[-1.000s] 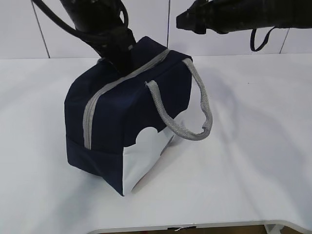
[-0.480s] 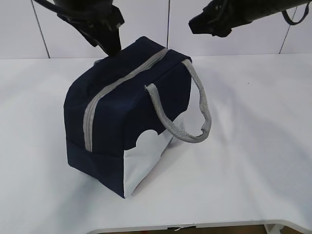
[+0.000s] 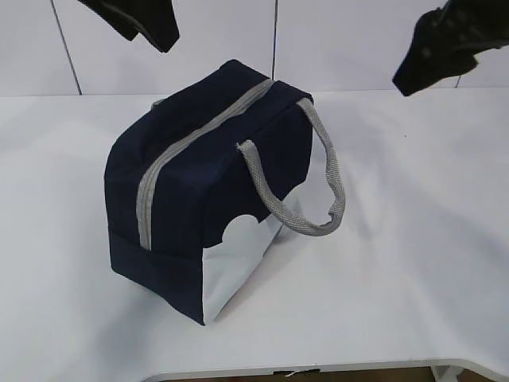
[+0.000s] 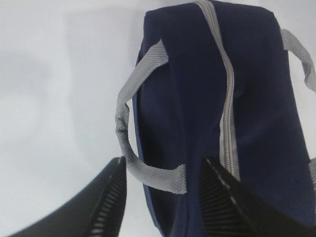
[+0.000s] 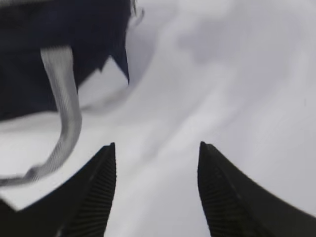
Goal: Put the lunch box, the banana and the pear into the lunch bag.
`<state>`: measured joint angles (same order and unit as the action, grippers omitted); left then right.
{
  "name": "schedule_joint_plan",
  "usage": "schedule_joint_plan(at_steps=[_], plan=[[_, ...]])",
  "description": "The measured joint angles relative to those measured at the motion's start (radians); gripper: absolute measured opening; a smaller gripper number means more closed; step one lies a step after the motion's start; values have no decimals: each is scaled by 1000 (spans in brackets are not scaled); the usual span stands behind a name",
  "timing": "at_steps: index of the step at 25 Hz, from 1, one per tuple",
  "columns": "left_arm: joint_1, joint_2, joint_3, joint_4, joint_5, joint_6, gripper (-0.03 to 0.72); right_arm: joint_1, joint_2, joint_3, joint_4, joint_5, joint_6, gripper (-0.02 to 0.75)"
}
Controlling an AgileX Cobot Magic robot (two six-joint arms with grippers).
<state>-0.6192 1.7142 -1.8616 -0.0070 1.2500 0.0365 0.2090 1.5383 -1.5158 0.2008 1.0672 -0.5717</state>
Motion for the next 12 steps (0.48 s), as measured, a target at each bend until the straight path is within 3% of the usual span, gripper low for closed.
schedule_joint_plan(at_steps=[3, 12], plan=[[0, -16, 0, -4, 1, -36, 347, 0, -21, -51, -71, 144, 124, 441], [0, -138, 0, 7, 3, -53, 347, 0, -71, -82, -167, 181, 489, 441]])
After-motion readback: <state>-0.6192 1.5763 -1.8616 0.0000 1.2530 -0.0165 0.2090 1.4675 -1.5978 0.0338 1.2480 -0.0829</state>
